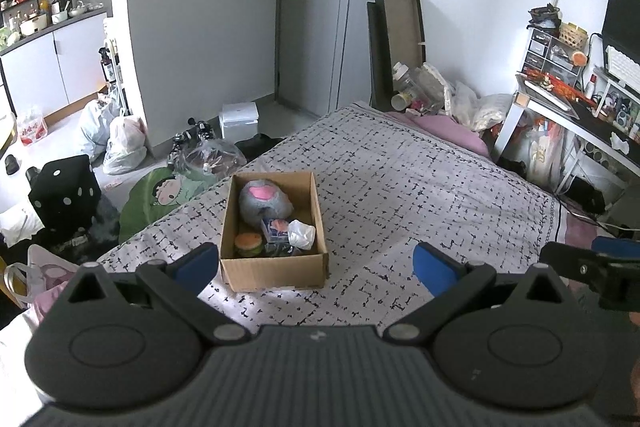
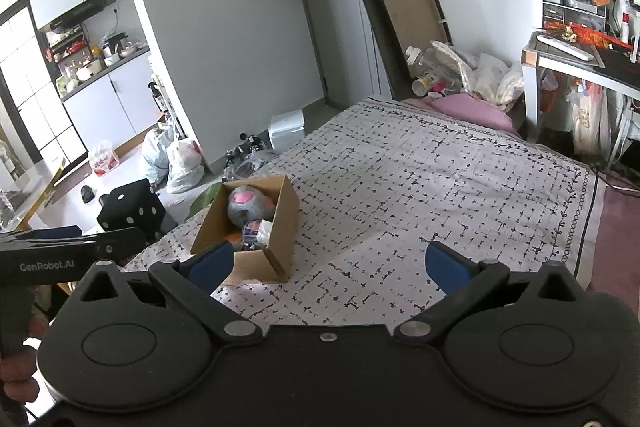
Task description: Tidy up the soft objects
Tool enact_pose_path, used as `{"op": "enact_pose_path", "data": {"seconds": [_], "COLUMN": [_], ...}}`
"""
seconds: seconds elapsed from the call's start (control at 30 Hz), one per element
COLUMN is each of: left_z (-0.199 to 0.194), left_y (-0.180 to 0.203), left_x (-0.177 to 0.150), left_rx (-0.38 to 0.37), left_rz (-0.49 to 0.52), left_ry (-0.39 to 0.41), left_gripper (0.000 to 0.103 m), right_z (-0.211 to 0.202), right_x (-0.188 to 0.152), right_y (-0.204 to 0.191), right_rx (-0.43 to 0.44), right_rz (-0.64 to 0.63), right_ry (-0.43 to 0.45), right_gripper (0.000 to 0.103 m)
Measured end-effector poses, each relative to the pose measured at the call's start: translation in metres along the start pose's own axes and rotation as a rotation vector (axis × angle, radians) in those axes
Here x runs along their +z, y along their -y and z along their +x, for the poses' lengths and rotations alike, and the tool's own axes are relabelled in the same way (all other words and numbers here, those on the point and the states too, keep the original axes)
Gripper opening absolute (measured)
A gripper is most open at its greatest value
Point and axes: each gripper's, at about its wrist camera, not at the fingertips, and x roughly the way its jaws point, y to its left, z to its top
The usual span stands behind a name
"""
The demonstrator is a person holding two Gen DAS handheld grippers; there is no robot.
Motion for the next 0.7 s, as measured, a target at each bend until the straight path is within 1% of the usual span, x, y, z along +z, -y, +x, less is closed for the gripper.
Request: {"op": "enact_pose_path", "data": {"seconds": [0.7], "left_z": [-0.0085], "left_y": [0.0073], "left_x": [-0.0049], "left_rx": [-0.005], "left_rz": [0.023], "left_ry": [0.01], "left_gripper": [0.103], "right_z": [-0.0096], "right_x": [-0.0008], "right_y": [-0.0032], "right_rx": [0.001], "right_rz": [-0.026], "right_ry": [0.012], "right_gripper": [0.103]}}
